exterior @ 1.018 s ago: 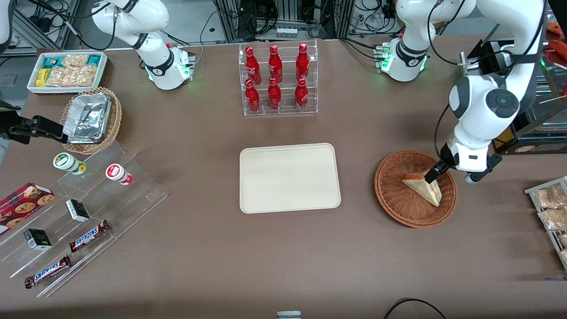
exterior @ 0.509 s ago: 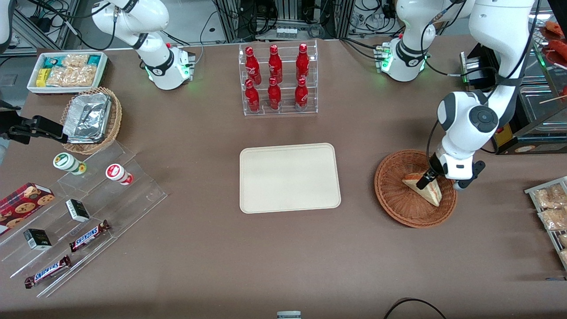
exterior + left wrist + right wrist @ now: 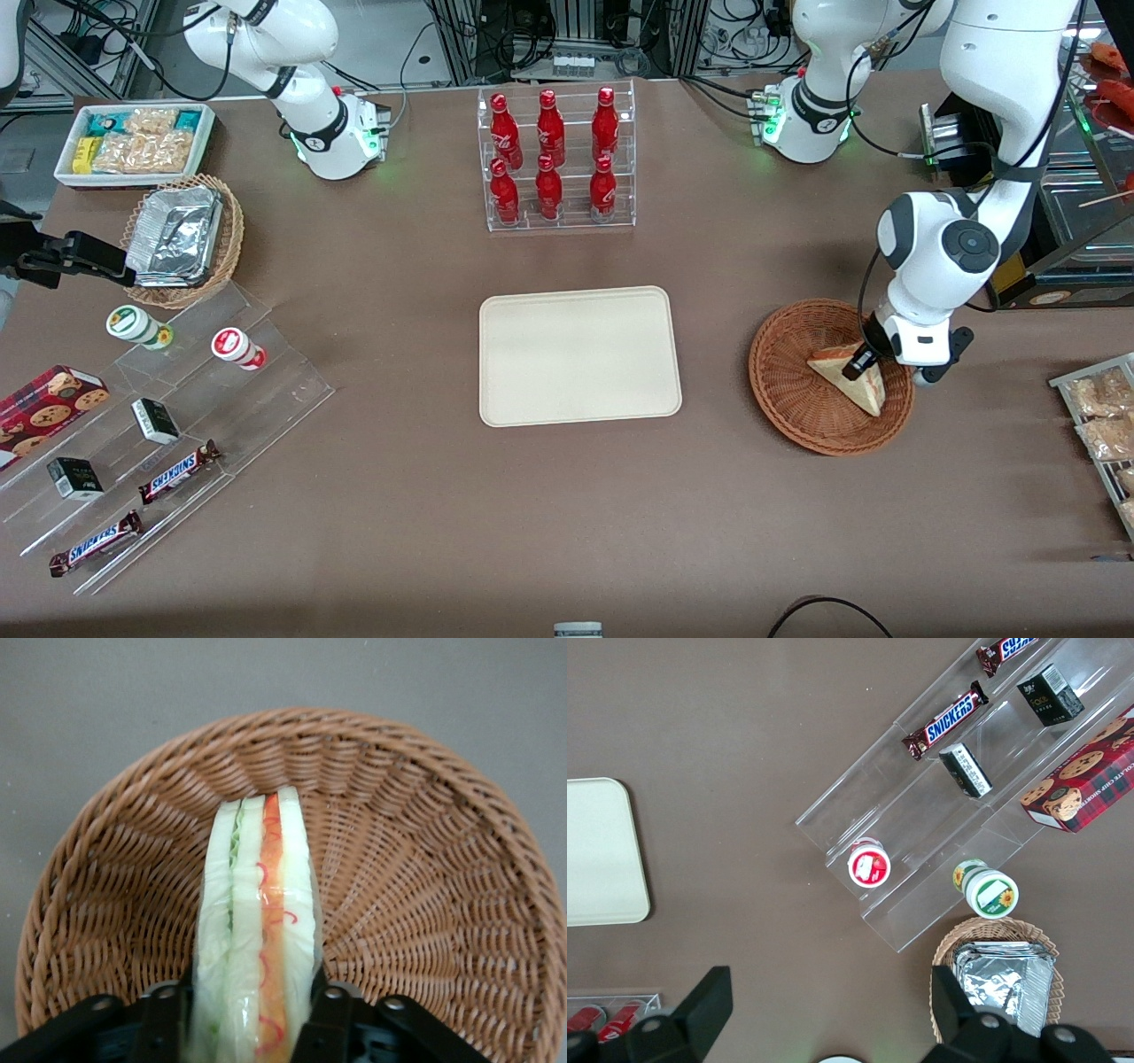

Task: Place sandwich from basket to tray
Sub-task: 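Close the left gripper on the wrapped sandwich's crust edge, then lift the sandwich and carry it with the left gripper over the cream tray, then lower the sandwich onto the tray and open the left gripper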

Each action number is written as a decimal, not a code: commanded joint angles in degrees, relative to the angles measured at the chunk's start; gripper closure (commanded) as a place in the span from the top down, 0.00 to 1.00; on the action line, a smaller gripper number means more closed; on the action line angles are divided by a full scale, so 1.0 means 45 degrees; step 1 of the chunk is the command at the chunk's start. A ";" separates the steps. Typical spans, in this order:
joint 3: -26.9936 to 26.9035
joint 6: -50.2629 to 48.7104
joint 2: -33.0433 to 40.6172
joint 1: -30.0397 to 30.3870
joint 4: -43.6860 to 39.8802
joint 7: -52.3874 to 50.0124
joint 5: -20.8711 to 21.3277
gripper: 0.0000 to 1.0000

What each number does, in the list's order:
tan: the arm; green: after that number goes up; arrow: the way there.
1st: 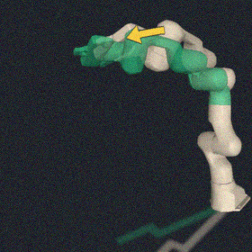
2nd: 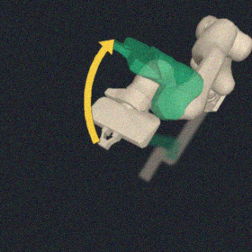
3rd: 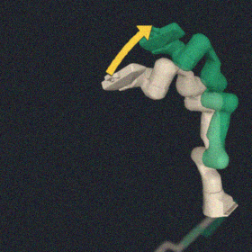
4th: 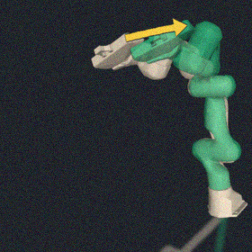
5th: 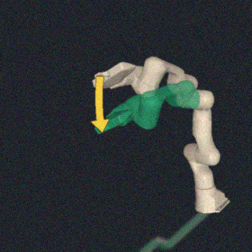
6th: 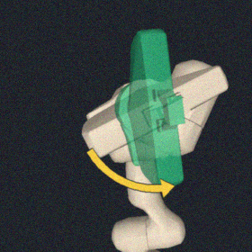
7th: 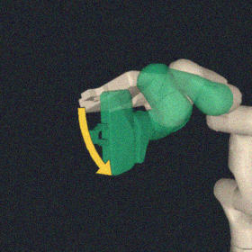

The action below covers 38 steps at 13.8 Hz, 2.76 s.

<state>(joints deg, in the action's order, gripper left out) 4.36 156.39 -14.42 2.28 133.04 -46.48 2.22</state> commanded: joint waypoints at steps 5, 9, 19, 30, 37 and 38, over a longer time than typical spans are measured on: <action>0.0320 -0.8019 0.0433 -0.0776 -0.5255 -0.0218 0.0191 0.00; 0.0418 -1.0591 0.0061 -0.2746 -0.8213 -0.0316 0.0094 0.00; 0.0379 -0.8727 -0.4193 -0.8785 -1.0893 -0.1234 0.0152 0.00; 0.0321 -0.5691 -0.6502 -1.0311 -1.0777 -0.1526 0.2181 0.00; 0.0301 -0.6468 -0.5764 -1.0214 -1.0796 -0.1722 0.2028 1.00; 0.0301 -0.7053 -0.5257 -1.0195 -1.0796 -0.1703 0.1930 1.00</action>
<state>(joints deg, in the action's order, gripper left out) 6.41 129.36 -42.39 -43.08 84.56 -52.66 10.61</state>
